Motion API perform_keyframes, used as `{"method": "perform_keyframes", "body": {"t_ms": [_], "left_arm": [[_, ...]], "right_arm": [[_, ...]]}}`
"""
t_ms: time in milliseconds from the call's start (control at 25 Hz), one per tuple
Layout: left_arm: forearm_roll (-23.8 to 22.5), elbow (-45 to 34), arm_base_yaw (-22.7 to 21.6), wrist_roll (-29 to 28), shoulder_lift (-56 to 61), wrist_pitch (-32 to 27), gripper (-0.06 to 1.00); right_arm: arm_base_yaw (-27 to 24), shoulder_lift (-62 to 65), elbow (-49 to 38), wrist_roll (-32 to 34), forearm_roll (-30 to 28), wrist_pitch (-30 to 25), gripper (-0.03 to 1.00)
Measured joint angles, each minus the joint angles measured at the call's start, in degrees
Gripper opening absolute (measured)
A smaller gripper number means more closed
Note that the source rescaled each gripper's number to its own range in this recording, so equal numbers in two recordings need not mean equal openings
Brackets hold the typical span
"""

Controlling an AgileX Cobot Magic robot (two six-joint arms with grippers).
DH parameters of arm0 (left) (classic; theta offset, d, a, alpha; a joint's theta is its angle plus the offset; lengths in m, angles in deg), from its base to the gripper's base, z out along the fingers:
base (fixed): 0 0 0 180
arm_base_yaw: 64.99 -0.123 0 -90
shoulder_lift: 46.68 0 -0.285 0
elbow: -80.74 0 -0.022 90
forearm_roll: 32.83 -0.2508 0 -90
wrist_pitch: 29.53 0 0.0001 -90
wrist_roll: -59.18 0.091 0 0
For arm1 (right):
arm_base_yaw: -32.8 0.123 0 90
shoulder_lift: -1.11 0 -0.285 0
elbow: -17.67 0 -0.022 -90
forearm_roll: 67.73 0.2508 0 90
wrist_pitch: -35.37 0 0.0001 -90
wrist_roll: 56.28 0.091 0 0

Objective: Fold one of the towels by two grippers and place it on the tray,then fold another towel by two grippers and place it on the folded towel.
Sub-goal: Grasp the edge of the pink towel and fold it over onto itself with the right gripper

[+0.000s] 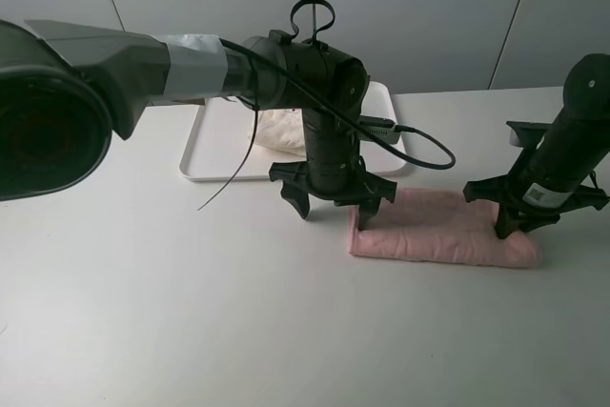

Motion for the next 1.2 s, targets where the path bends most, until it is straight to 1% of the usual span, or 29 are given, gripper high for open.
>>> {"method": "perform_keyframes", "body": {"t_ms": [560, 680, 760, 920, 1040, 1200], "left_arm": [[0.11, 0.0, 0.0, 1.23, 0.0, 0.0, 0.99], [0.11, 0.0, 0.11, 1.23, 0.0, 0.12, 0.99], [-0.16, 0.0, 0.19, 1.23, 0.0, 0.21, 0.99], [-0.56, 0.0, 0.22, 1.34, 0.0, 0.21, 0.99], [-0.74, 0.0, 0.22, 1.45, 0.0, 0.1, 0.99], [-0.84, 0.0, 0.22, 1.68, 0.0, 0.0, 0.99]], "right_arm": [[0.0, 1.32, 0.0, -0.37, 0.56, -0.28, 0.07], [-0.11, 2.44, -0.54, -0.37, 0.43, -1.4, 0.07], [-0.19, 3.57, -0.88, -0.37, 1.4, -2.62, 0.07], [-0.23, 7.59, -1.11, -0.47, 4.85, -3.61, 0.07], [-0.23, 9.79, -1.11, -1.93, 8.49, -4.08, 0.07], [-0.33, 11.14, -1.11, -7.79, 18.99, -5.73, 0.07]]}}
